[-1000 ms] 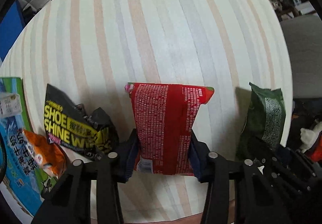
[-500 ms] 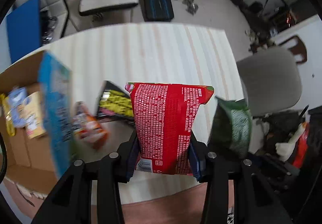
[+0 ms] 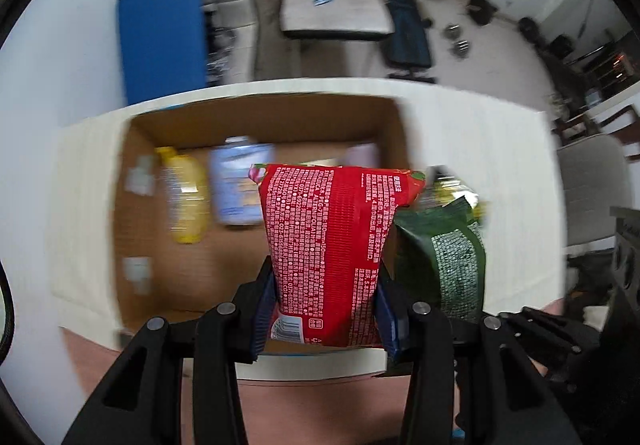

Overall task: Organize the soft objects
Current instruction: 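Carry both snack bags into the box and open both grippers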

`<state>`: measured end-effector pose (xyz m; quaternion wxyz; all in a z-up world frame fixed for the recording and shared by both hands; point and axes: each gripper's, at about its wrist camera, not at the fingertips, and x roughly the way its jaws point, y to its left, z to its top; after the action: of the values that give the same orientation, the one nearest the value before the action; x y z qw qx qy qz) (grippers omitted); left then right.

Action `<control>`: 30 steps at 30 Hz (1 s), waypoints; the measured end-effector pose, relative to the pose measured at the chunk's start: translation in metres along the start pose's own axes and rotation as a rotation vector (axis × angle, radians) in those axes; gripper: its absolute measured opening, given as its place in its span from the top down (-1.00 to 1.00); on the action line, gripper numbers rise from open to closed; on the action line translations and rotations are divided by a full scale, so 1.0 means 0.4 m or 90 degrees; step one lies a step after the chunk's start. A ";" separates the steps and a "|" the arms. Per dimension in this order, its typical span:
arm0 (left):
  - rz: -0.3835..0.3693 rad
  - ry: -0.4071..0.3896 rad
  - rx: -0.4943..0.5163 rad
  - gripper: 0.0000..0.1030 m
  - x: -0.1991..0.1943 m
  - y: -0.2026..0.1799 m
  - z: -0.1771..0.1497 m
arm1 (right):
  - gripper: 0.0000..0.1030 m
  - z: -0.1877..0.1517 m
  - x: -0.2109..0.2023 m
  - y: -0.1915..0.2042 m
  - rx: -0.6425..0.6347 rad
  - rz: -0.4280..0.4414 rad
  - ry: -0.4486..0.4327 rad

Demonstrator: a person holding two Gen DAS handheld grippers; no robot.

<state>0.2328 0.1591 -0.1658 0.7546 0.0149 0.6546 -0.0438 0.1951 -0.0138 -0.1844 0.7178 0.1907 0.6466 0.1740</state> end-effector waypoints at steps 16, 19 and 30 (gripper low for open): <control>0.035 0.227 -0.074 0.20 0.347 0.396 0.018 | 0.43 0.029 0.452 0.225 0.044 -0.023 0.117; 0.037 0.239 -0.066 0.20 0.368 0.399 0.009 | 0.43 0.038 0.492 0.232 0.050 -0.031 0.133; 0.083 0.253 -0.014 -0.05 0.378 0.365 -0.018 | -0.35 0.029 0.582 0.252 0.044 -0.047 0.203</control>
<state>0.2590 0.2979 -0.3217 0.6119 0.0571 0.7887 0.0158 0.2305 0.1885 -0.3337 0.6050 0.1611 0.7645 0.1535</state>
